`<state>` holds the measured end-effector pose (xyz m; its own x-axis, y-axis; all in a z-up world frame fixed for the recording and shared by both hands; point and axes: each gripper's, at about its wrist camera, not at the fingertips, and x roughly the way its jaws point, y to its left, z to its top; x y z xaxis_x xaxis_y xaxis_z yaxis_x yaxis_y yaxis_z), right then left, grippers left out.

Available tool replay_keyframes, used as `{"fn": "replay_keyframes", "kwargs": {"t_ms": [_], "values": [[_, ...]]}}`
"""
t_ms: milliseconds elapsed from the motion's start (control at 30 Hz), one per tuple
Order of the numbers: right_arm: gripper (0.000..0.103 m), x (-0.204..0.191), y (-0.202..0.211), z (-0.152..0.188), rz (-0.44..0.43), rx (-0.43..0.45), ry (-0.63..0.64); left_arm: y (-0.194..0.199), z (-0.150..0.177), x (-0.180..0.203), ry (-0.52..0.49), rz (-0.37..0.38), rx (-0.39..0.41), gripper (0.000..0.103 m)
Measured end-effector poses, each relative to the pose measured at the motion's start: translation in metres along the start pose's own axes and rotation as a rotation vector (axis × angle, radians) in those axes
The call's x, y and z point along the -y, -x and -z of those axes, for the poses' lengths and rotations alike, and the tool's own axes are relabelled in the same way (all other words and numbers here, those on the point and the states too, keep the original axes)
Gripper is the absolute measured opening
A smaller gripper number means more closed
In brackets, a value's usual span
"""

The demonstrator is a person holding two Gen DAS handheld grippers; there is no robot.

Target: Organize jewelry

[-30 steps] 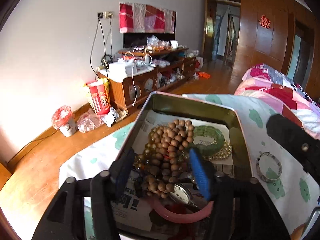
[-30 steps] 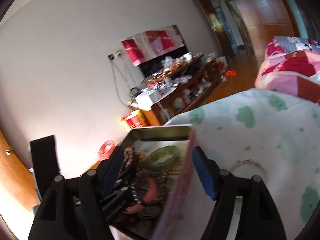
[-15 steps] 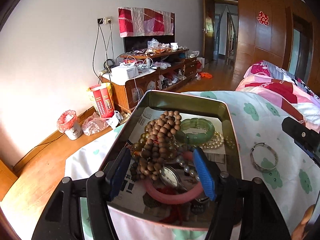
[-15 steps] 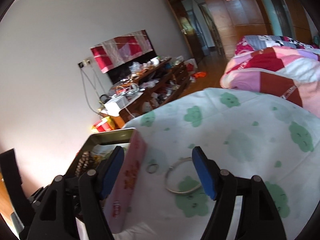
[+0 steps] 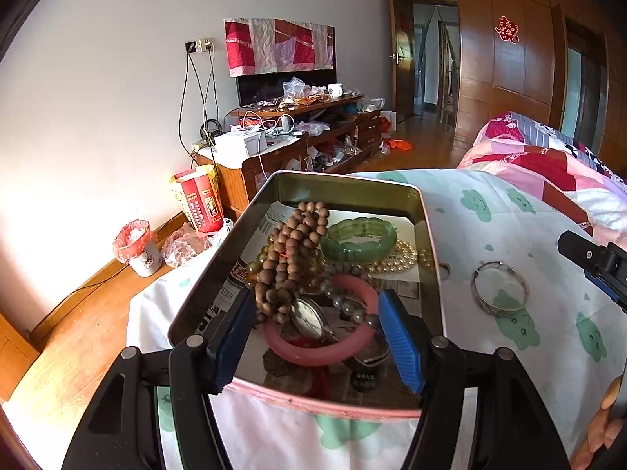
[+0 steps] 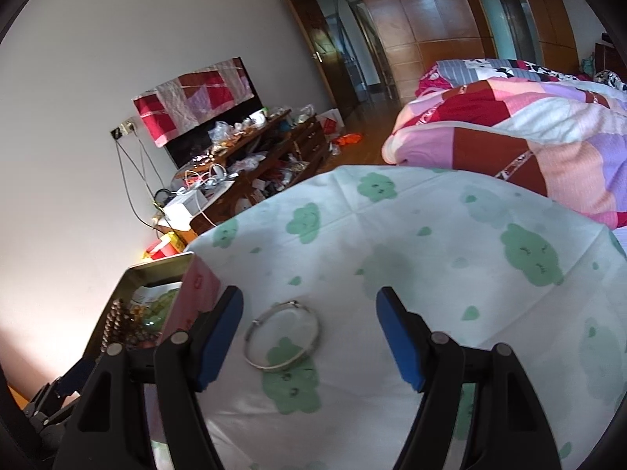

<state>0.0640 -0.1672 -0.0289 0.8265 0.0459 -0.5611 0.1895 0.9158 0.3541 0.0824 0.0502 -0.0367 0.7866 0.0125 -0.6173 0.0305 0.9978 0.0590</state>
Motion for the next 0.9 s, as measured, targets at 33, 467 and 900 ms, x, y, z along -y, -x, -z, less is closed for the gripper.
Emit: {"fn": "replay_keyframes", "kwargs": {"t_ms": [33,467,900], "values": [[0.074,0.002,0.000,0.000,0.005,-0.001,0.000,0.002,0.001,0.002,0.000,0.003,0.002,0.065],[0.074,0.027,-0.004,0.000,0.100,-0.065,-0.001,0.018,0.011,0.013,0.004,0.090,0.009,0.065],[0.086,-0.027,-0.048,0.016,0.008,-0.278,0.239,0.025,0.008,0.014,-0.031,0.115,0.034,0.065]]}}
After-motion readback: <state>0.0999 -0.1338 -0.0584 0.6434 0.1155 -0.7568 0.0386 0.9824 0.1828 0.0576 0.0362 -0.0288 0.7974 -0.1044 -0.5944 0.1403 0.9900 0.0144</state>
